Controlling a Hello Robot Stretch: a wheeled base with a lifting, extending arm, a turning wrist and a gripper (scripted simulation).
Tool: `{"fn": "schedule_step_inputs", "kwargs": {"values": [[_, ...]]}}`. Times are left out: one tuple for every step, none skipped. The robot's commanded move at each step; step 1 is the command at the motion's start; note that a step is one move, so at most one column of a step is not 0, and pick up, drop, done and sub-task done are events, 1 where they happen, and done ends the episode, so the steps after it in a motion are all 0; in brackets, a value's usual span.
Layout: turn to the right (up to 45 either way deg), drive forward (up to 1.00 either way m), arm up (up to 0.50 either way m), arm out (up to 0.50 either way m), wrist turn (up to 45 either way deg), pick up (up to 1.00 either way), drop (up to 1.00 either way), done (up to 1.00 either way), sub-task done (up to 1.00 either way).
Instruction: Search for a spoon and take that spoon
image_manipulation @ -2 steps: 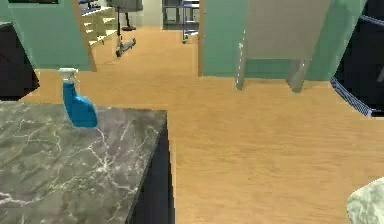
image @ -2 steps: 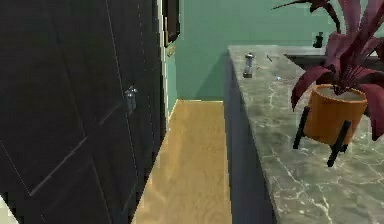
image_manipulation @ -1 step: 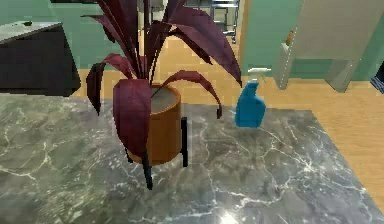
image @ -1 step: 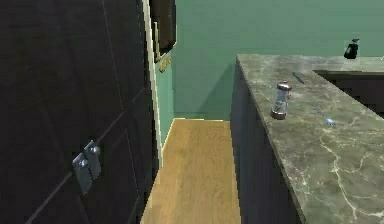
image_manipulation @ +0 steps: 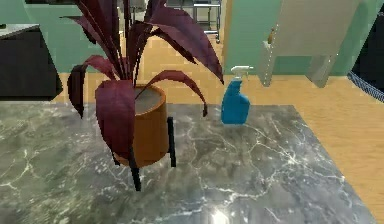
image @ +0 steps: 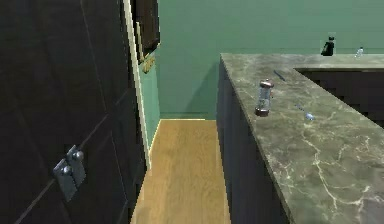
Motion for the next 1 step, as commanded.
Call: {"fn": "schedule_step_inputs", "kwargs": {"values": [[0.0, 1.0, 0.0, 0.0, 0.0, 0.0, 0.0, 0.0, 0.0]]}}
